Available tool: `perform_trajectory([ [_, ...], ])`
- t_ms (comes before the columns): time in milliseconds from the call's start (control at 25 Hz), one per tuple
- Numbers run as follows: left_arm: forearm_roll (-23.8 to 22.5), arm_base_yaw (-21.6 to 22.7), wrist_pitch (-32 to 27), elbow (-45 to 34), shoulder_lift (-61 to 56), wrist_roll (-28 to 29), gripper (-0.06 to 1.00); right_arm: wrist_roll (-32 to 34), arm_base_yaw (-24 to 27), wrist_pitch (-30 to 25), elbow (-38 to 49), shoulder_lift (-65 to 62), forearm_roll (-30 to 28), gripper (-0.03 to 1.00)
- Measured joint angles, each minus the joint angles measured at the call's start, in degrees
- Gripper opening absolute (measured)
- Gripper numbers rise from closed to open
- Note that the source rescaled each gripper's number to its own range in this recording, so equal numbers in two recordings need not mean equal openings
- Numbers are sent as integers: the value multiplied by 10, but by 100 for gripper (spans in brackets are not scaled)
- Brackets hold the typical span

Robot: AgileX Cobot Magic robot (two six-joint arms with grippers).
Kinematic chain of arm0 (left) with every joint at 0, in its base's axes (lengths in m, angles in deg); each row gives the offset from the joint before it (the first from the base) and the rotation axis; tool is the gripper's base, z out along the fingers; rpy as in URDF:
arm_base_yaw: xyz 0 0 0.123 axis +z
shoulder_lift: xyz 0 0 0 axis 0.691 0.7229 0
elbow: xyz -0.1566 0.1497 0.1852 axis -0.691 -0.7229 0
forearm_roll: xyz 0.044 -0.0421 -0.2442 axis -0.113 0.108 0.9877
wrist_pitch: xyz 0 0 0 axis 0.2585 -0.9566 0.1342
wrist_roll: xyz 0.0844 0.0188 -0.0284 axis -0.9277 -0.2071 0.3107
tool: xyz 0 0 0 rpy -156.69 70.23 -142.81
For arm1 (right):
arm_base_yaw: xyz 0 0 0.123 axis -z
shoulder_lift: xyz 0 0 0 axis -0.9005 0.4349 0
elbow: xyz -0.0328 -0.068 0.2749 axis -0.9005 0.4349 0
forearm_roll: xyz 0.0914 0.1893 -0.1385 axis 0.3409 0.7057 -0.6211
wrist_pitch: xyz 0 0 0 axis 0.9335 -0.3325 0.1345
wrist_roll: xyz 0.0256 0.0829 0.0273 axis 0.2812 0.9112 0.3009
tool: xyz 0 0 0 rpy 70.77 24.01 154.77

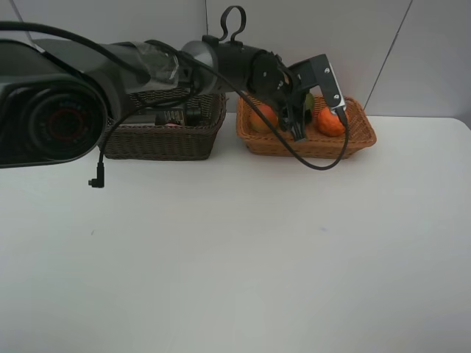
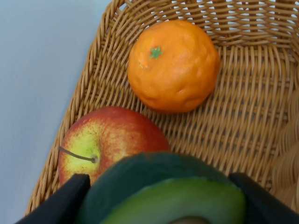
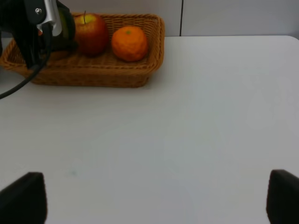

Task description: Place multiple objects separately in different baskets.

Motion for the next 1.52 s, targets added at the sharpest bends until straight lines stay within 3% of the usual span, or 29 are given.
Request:
perform_trajectory([
  [520, 9, 0, 0, 0, 0, 32, 80, 0, 0, 0, 0, 0, 0, 100],
  [880, 11, 4, 1, 0, 0, 72, 92, 0, 0, 0, 0, 0, 0, 100],
  [1520, 11, 7, 3, 0, 0, 99, 92, 0, 0, 0, 0, 0, 0, 100],
])
